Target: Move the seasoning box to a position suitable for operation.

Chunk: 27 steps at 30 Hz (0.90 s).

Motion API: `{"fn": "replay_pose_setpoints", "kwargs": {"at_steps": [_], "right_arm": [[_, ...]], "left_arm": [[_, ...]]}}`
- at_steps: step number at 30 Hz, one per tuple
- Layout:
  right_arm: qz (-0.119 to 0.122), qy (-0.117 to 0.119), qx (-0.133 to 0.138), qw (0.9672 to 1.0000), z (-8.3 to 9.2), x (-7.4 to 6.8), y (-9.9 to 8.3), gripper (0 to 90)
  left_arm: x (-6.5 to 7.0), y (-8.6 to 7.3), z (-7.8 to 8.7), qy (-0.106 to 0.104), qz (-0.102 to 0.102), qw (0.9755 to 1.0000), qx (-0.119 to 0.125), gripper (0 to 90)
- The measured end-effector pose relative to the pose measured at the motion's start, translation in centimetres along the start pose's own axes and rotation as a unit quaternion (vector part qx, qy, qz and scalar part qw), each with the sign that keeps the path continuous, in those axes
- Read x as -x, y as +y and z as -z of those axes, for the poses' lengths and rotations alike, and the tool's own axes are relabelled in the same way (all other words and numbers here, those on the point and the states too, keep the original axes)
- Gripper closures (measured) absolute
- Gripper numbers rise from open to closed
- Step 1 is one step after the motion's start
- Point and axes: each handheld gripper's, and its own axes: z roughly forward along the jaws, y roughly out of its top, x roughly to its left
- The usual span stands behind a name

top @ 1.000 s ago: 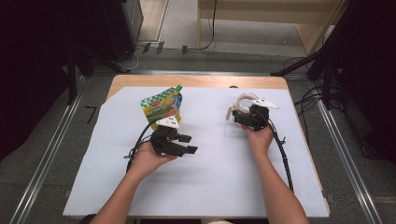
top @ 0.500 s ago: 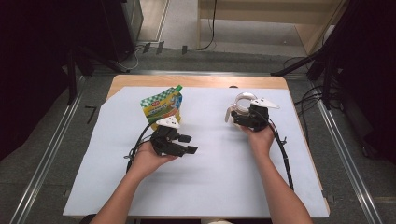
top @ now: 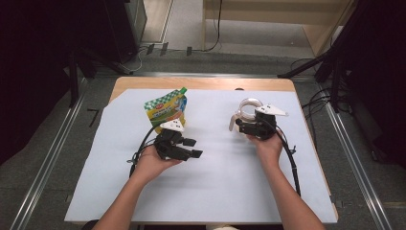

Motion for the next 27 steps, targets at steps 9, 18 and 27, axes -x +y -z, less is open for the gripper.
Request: {"fn": "replay_pose_setpoints", "kwargs": {"at_steps": [9, 18, 27], "right_arm": [[0.012, 0.024, -0.001, 0.9996, 1.8, -1.4, -0.8, 11.5], [0.040, 0.056, -0.005, 0.9976, 3.8, -3.3, -2.4, 11.6], [0.041, 0.093, -0.014, 0.9947, 4.7, -5.5, -4.2, 11.7]], "left_arm": [[0.0, 0.0, -0.1, -0.003, 0.002, 1.0000, -0.006, 44.8], [0.0, 0.0, -0.2, -0.005, 0.003, 1.0000, -0.006, 44.8], [0.2, -0.1, -0.2, -0.005, 0.003, 1.0000, -0.006, 44.6]]}}
